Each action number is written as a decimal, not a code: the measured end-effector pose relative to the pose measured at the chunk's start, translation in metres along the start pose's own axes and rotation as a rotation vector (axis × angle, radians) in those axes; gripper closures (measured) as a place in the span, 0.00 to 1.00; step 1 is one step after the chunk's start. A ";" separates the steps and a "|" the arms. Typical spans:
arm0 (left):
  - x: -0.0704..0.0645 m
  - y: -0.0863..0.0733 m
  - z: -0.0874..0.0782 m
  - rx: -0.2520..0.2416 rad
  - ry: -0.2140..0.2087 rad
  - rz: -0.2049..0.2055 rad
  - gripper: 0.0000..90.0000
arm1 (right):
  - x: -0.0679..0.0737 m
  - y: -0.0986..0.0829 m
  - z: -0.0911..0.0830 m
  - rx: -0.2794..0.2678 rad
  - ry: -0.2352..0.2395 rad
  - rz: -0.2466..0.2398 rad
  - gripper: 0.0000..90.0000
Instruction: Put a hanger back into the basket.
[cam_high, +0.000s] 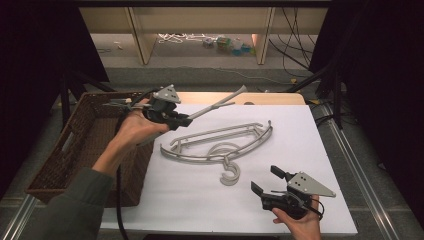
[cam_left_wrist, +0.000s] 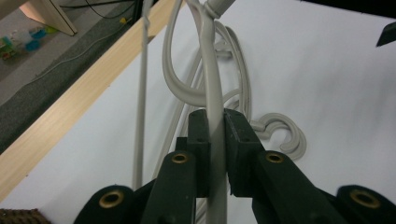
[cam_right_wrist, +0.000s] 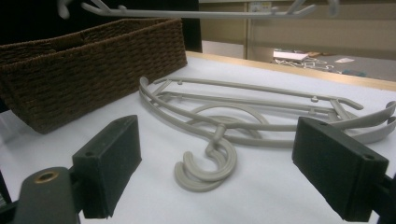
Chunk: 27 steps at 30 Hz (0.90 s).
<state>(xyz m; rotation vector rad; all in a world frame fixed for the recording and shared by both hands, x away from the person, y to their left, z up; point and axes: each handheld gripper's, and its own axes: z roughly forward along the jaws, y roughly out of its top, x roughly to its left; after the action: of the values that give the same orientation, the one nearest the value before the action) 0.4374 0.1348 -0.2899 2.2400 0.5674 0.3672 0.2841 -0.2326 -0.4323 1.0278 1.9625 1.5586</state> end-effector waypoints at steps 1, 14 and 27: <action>0.001 -0.001 -0.005 -0.005 -0.002 -0.003 0.91 | 0.000 0.000 0.000 0.001 -0.004 0.000 0.18; 0.016 -0.008 -0.054 0.011 0.113 -0.012 0.91 | 0.000 -0.001 0.002 -0.009 0.001 0.012 0.18; 0.036 -0.043 -0.115 0.020 0.207 -0.048 0.91 | 0.000 -0.001 0.001 0.006 -0.002 0.010 0.18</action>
<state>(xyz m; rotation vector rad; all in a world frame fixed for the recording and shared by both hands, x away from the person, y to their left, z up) 0.4068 0.2503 -0.2440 2.2179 0.7344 0.5756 0.2850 -0.2321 -0.4333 1.0426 1.9649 1.5579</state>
